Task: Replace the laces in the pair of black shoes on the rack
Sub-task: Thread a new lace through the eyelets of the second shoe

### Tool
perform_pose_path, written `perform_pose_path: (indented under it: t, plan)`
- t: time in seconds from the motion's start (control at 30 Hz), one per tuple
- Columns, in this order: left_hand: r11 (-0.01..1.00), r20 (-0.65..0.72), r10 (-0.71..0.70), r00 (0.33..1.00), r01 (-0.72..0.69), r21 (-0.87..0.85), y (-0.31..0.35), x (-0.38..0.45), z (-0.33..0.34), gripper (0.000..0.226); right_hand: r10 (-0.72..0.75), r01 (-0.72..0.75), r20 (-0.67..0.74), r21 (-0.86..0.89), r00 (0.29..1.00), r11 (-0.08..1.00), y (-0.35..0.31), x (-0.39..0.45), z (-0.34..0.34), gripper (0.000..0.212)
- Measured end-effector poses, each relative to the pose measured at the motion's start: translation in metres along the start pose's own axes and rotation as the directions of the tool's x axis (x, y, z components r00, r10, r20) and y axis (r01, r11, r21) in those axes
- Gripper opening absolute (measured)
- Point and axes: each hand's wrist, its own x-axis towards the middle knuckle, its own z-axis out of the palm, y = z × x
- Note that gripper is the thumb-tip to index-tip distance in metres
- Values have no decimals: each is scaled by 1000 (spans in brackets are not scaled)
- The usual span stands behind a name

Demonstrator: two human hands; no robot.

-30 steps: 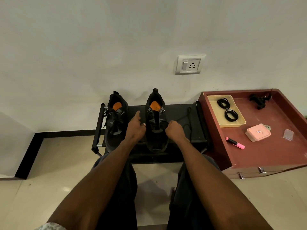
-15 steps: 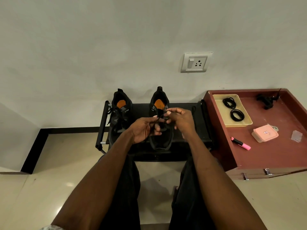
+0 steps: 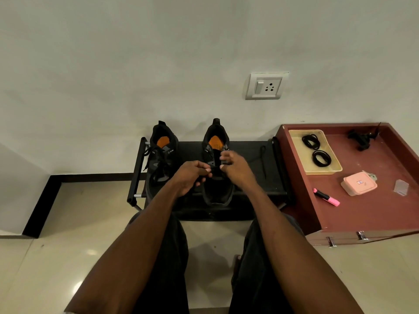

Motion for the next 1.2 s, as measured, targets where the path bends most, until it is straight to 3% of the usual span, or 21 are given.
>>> perform_pose_path:
  t: [0.03, 0.1, 0.13, 0.23, 0.37, 0.5, 0.57, 0.67, 0.77, 0.9, 1.07, 1.2]
  plan:
    - [1000, 33, 12, 999, -11, -3, 0, -1, 3, 5, -6, 9, 111, -27, 994, 1000, -1, 0, 7, 31]
    - [1000, 35, 16, 999, -16, 6, -1, -1, 5, 5, -20, 37, 166, -98, 986, 995, 2, 1, 14, 14]
    - [1000, 19, 12, 1000, -13, 8, -1, 0, 4, 4, -26, 42, 142, -110, 989, 993, 2, 1, 13, 6]
    - [1000, -47, -3, 999, 2, -21, -1, 3, -2, 3, -20, 12, -50, -162, 999, 987, 4, 1, 3, 13]
    - [996, -106, 20, 994, -30, -90, 0, 3, -7, 9, 3, -92, -297, -285, 955, 954, 8, 2, -6, 15]
    - [986, -79, 49, 996, -61, -154, 2, 2, -3, 15, -32, -166, -347, -524, 937, 836, 11, -1, -6, 17]
    - [985, -72, 60, 996, -70, -156, 1, 1, -1, 12, -90, -118, -328, -564, 940, 817, 12, 0, -1, 25]
    - [989, -102, 113, 988, -122, -85, -2, 0, 0, 19, -131, 81, -164, -284, 978, 956, 10, 6, 9, 25]
    - [990, -96, 132, 987, -137, -44, -4, 1, 3, 23, -90, 91, 15, -107, 996, 990, 6, 6, 16, 18]
    - [987, -86, 161, 983, -160, 16, -4, 3, 5, 21, -81, 80, 0, -45, 997, 996, 9, 6, 17, 7]
    - [978, -93, 198, 976, -191, 78, -2, 4, 9, 18, -74, 75, -11, 49, 997, 996, 12, 7, 15, 12]
    - [979, -138, 200, 970, -191, 76, -4, 9, 12, 20, -71, 72, -75, 6, 995, 997, 8, 9, 17, 9]
